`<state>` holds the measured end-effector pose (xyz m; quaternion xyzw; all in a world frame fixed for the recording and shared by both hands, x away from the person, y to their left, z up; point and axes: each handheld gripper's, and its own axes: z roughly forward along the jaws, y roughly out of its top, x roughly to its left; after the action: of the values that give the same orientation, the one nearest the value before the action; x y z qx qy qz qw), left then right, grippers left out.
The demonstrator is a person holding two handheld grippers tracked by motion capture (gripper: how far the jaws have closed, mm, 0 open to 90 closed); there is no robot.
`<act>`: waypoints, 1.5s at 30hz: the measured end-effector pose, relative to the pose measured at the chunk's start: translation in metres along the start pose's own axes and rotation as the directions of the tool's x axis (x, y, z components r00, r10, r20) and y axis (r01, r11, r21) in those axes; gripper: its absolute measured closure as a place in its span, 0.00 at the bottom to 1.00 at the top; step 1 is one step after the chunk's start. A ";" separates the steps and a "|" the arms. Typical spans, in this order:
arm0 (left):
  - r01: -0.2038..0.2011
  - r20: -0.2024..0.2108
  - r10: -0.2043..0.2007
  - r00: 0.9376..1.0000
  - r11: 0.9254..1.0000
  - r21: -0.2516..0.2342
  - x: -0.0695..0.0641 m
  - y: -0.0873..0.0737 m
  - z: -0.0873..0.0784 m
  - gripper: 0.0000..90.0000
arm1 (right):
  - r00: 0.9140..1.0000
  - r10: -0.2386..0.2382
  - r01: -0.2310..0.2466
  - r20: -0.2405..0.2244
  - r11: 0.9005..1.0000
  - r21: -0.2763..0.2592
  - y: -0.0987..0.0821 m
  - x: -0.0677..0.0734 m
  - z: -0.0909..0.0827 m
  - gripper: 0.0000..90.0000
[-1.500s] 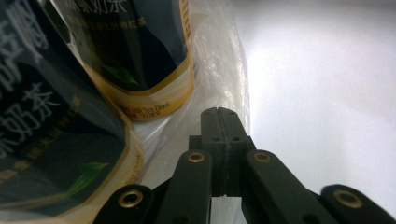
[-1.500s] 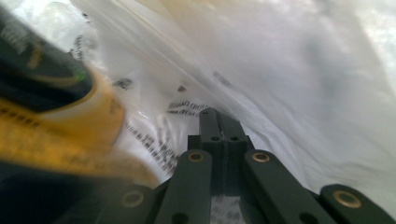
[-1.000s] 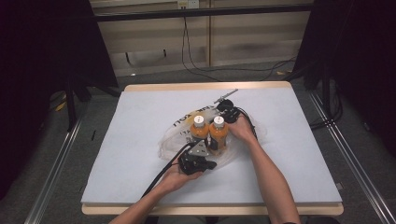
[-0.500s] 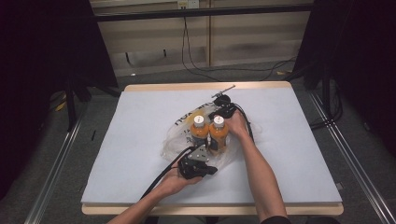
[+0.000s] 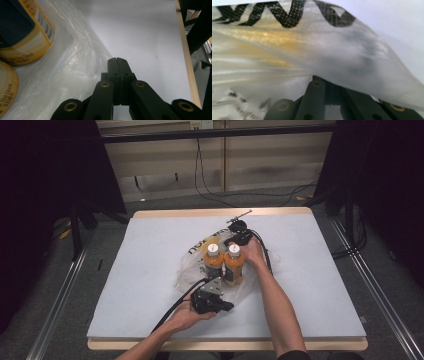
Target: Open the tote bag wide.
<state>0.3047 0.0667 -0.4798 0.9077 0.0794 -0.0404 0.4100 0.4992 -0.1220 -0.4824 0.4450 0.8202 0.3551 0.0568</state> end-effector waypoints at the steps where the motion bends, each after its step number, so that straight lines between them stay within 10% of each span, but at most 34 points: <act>1: 0.004 -0.001 -0.004 1.000 1.000 -0.023 0.001 0.002 -0.004 1.00 | 0.999 -0.001 0.000 -0.032 1.000 -0.016 -0.002 0.000 -0.005 1.00; 9: 0.043 -0.029 -0.047 0.998 0.991 -0.128 0.005 0.010 -0.027 0.99 | 0.987 -0.016 0.005 -0.159 0.998 -0.066 -0.005 0.014 -0.039 1.00; 23: 0.072 -0.117 -0.101 0.988 0.971 -0.228 0.023 0.009 -0.081 0.99 | 0.984 -0.102 0.081 -0.148 0.987 -0.142 -0.024 0.028 -0.091 1.00; 31: 0.101 -0.220 -0.164 0.962 0.957 -0.274 0.052 0.016 -0.130 1.00 | 0.984 -0.138 0.124 -0.113 0.984 -0.127 -0.054 0.038 -0.110 1.00; 39: 0.185 -0.270 -0.233 0.934 0.964 -0.191 0.107 0.003 -0.118 1.00 | 0.986 -0.149 0.143 -0.080 0.987 -0.079 -0.079 0.039 -0.118 1.00; 45: 0.221 -0.249 -0.249 0.936 0.966 -0.135 0.127 -0.004 -0.082 1.00 | 0.984 -0.162 0.160 -0.073 0.987 -0.026 -0.104 0.046 -0.109 1.00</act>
<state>0.4299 0.1449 -0.4464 0.8662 0.2432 0.0363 0.4351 0.3555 -0.1814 -0.4567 0.3631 0.8513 0.3741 0.0591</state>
